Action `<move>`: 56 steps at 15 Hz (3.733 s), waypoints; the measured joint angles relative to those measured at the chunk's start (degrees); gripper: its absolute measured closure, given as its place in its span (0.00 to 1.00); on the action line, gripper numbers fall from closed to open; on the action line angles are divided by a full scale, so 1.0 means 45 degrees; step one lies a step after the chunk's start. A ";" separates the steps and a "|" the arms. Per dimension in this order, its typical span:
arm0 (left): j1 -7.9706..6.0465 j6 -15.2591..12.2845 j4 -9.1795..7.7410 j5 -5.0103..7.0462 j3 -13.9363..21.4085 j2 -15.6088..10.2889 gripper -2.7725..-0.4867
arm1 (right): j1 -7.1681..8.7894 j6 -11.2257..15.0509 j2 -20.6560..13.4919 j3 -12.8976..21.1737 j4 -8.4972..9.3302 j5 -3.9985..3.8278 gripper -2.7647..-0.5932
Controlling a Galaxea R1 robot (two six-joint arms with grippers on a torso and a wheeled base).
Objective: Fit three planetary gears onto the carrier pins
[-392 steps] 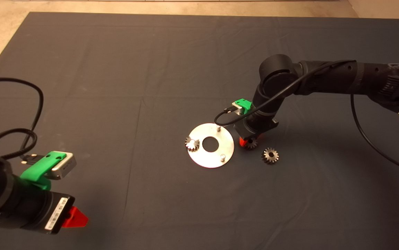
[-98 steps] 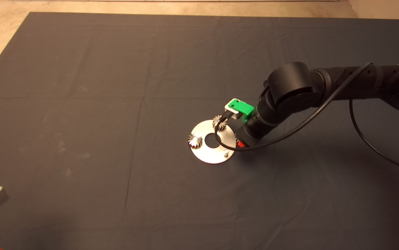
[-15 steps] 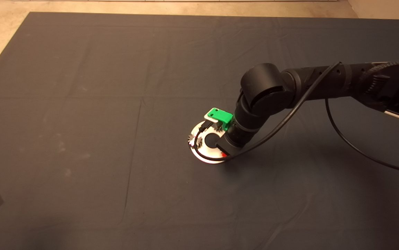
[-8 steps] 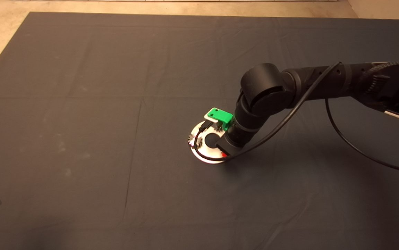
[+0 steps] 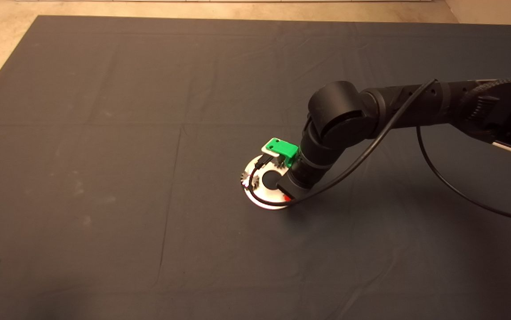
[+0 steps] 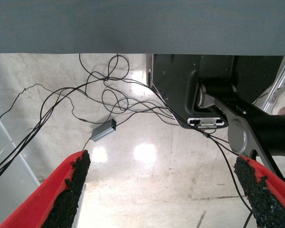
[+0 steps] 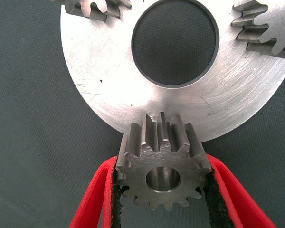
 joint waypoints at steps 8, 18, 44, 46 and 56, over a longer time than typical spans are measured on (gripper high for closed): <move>0.0000 0.0228 -0.0014 0.0000 0.0005 -0.0209 0.26 | -0.0171 0.0002 0.0019 0.0005 -0.0046 -0.0011 0.84; 0.0000 0.0276 -0.0019 0.0000 0.0005 -0.0247 0.26 | -0.0184 0.0002 0.0079 0.0024 -0.0358 -0.0068 0.84; 0.0000 0.0276 -0.0154 0.0000 0.0005 -0.0257 0.26 | -0.0298 0.0007 0.0412 0.0024 -0.0582 -0.0160 0.84; 0.0000 0.0282 -0.0165 0.0003 0.0005 -0.0289 0.26 | -0.0563 0.0007 0.0381 0.0019 -0.0759 -0.0182 0.84; 0.0000 0.0526 -0.0195 -0.0011 0.0019 -0.0553 0.26 | -0.0558 0.0002 0.0385 0.0019 -0.0779 -0.0146 0.84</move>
